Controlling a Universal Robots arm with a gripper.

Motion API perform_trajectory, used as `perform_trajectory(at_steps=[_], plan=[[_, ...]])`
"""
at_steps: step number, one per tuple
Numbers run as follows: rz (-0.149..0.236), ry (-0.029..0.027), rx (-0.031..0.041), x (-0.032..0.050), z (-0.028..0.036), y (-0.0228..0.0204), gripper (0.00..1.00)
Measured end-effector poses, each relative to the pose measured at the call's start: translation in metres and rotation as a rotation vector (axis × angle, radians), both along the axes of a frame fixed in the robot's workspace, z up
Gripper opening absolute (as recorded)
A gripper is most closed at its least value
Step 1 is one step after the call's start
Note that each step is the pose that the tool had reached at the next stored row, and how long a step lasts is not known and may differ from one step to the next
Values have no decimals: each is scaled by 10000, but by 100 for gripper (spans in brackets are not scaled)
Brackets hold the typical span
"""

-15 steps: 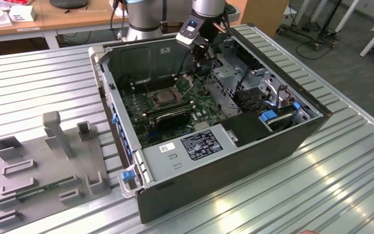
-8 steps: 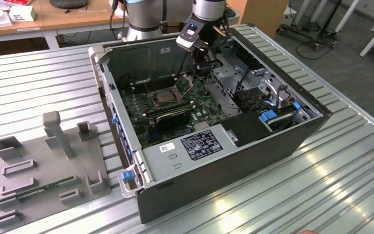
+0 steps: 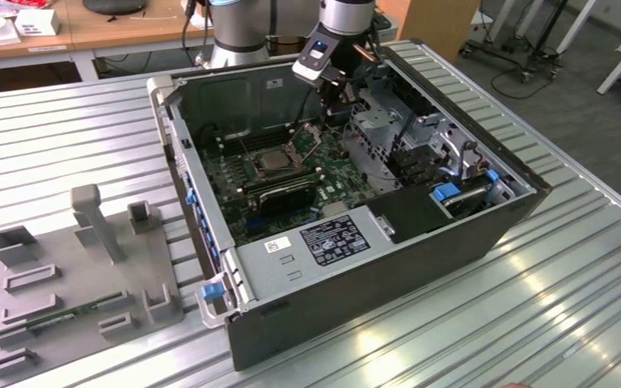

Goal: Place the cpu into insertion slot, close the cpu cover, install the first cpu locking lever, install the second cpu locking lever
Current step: 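Close the cpu cover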

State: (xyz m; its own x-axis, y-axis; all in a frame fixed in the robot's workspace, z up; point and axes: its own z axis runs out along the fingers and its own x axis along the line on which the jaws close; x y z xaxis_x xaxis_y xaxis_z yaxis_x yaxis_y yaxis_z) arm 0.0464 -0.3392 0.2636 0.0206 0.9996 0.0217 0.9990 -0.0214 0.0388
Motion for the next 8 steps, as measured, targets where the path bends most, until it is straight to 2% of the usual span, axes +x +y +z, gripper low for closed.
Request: perform_trajectory(at_steps=[4, 8], plan=[[0, 1, -11, 0, -44, 0, 11], [0, 1, -69, 0, -98, 0, 11]])
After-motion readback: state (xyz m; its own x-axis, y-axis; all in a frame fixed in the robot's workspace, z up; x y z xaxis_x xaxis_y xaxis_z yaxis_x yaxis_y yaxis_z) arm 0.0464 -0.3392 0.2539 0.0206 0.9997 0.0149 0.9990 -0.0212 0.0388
